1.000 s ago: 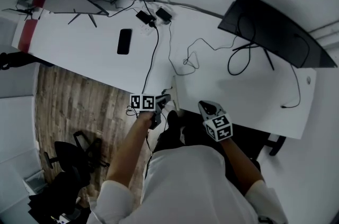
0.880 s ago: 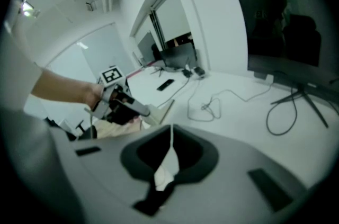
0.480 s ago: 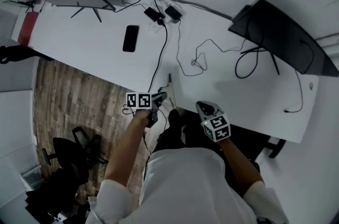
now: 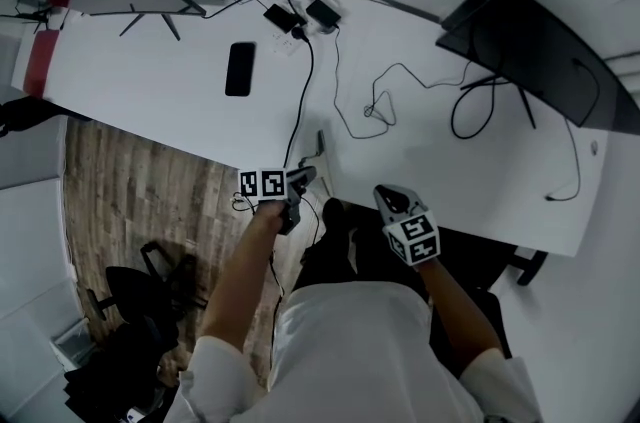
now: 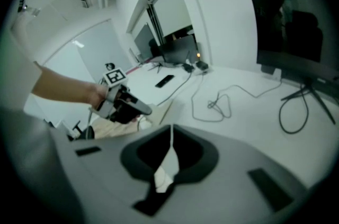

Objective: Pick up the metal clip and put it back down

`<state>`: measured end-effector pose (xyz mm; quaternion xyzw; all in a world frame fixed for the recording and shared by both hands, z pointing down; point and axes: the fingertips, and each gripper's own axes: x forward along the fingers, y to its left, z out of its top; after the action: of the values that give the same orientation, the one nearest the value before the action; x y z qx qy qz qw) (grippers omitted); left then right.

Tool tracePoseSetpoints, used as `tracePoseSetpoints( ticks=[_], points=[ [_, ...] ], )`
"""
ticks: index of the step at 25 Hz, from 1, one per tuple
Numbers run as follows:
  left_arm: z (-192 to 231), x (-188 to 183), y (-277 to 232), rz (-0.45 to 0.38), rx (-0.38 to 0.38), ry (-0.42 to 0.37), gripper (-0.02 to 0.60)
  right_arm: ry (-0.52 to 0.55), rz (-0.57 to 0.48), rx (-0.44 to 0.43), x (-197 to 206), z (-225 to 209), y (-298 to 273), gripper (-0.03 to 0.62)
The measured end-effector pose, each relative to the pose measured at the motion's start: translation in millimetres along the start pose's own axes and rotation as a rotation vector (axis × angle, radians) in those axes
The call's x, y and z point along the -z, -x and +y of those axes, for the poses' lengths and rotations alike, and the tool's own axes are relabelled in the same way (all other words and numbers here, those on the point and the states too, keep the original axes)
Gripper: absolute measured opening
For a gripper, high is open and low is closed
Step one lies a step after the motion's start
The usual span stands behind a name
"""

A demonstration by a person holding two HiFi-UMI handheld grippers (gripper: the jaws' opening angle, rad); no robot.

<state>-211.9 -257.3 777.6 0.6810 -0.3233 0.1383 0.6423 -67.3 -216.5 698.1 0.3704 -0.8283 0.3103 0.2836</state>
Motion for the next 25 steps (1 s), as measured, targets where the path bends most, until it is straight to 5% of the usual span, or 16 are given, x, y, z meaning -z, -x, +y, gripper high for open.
tracePoseSetpoints(
  ticks=[25],
  points=[
    [32,3,-34,0.036,0.051,0.033,0.034,-0.100,0.026,0.067,37,9,-19,0.034]
  ],
)
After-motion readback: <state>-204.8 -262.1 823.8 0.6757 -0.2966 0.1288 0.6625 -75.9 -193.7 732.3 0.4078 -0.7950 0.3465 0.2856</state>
